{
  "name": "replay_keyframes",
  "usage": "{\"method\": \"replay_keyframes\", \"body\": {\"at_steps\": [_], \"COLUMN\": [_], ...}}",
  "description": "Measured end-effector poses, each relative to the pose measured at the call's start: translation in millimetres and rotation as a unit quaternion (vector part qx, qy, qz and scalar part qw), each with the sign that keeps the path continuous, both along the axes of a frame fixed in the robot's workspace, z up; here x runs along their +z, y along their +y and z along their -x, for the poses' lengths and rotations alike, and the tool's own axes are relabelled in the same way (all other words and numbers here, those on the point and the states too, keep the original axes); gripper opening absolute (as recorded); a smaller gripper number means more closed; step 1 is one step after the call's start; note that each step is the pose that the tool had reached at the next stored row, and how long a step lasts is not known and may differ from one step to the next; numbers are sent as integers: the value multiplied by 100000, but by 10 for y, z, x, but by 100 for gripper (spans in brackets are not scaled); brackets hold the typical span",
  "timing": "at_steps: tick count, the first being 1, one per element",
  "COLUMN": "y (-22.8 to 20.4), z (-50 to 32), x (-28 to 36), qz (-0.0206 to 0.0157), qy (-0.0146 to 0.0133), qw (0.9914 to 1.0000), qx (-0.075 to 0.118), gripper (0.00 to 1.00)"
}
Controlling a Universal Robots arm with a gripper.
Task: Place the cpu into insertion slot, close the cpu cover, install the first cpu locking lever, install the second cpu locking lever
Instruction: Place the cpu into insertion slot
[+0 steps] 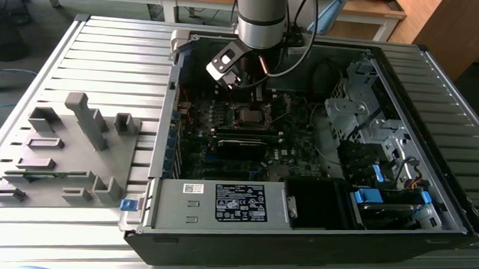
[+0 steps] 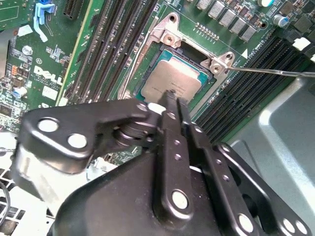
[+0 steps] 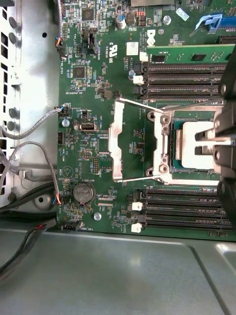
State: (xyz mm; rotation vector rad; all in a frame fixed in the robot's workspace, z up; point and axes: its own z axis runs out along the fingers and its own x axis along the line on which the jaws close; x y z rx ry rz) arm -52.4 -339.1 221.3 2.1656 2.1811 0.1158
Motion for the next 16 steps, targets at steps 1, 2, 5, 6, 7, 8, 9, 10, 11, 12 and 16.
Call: {"method": "replay_keyframes", "body": {"at_steps": [1,2,5,6,7,8,9,10,11,12,16], "y": [0,0,0,0,0,0,0,-1,-1,0,0], "z": [0,0,0,0,0,0,-1,0,0,0,-1], "x": [1,2,4,5,6,6,5,6,6,5,-1], "qz": [2,2,3,2,1,0,8,19,20,8,67], "qy": [0,-1,2,0,0,145,541,675,782,873,1043], "qw": [100000,100000,100000,100000,100000,100000,99999,99998,99997,99996,99995], "qx": [2,-1,1,1,0,5,6,2,1,-1,2], "gripper": [12,12,11,11,11,11,11,11,11,11,11]}}
